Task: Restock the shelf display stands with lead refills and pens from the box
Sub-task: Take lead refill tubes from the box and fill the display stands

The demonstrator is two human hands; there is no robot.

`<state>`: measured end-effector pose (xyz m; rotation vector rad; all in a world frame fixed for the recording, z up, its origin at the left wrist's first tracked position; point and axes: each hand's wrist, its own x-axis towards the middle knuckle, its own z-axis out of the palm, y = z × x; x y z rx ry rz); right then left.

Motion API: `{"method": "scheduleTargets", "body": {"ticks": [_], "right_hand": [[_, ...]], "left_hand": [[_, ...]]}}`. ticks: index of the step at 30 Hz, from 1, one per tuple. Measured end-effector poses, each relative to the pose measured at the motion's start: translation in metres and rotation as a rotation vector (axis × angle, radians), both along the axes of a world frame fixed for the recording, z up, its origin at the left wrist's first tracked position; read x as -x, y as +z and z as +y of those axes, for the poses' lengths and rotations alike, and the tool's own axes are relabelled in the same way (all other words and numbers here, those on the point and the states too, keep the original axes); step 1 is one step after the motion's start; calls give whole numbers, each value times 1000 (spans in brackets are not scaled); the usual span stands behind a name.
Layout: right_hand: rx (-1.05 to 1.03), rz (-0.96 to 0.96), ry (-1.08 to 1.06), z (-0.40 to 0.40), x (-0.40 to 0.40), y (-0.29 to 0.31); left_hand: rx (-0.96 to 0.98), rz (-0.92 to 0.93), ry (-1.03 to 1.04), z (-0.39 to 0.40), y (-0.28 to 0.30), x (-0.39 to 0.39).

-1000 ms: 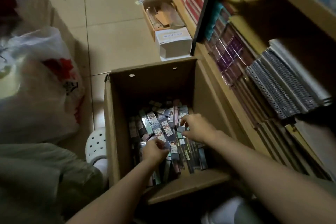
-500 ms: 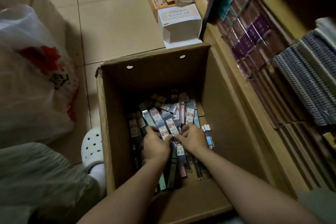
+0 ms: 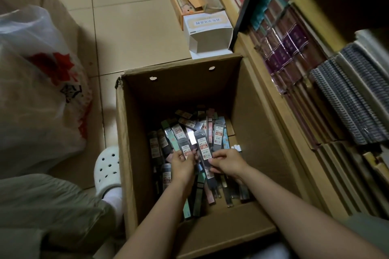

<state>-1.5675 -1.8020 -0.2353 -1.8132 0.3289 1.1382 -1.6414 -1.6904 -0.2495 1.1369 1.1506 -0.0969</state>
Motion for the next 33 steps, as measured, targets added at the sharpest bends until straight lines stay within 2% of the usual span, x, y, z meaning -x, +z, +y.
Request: {"method": "scheduleTargets", "body": {"ticks": [5,7,10,12,15,18,24,29,33], "right_hand": [[-30,56,40,-5,12,15],[-12,2,167,-10,10,20],[305,-307,544,-26,-8,30],[565,-446,685,-34,-12,29],[748,-399,831,-36,2,13],[770,-356,800,-40,9,-5],[720,-474,760,-35,4,-13],[608,-476,612,-31,-5,-10],[438,-427,437,-32,-10,1]], "left_hand": [[-25,-83,-79,-8,7,0],[-16,-64,-67,-6,7,1],[13,-28,-67,-4,4,1],[16,-11,-86,-4,2,0],[19,-14,-95,-7,-4,-3],[30,-31,-105,-8,-11,-3],[14,-31,-132,-10,-16,-4],[13,-31,-160,-11,-16,-4],[-11,-47,-216,-11,-10,-5]]}}
